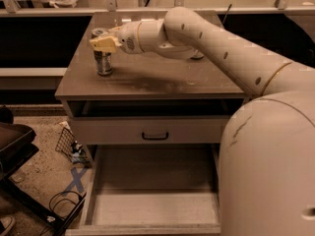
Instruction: Pick redbull can from middle drawer and place on counter
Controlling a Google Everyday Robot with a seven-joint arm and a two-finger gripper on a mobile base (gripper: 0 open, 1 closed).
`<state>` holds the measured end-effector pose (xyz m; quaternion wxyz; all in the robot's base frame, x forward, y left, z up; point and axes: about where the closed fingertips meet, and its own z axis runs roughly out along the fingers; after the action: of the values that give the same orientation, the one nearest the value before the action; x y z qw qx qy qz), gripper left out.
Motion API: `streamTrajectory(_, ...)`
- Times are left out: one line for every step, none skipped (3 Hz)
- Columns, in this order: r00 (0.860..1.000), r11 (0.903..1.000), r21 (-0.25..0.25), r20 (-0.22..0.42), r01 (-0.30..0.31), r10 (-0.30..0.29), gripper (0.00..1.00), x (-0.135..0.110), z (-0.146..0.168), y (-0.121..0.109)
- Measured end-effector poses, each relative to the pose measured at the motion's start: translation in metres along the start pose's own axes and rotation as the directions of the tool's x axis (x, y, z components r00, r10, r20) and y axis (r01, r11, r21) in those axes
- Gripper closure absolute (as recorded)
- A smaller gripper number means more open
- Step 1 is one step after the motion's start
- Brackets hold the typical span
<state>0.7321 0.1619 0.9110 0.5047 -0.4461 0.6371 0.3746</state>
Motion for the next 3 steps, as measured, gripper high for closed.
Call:
streamTrajectory(1.000,1.0000,-0.006,0.001,-0.004,0.004,0.79,0.0036,0.0046,0.0005)
streamTrajectory(1.000,0.9999,-0.010,0.001,-0.005,0.005,0.56,0.0037,0.0069,0.0020)
streamTrajectory(1.000,0.9999,-0.015,0.001,-0.005,0.005,0.33,0.0036,0.0096,0.0040)
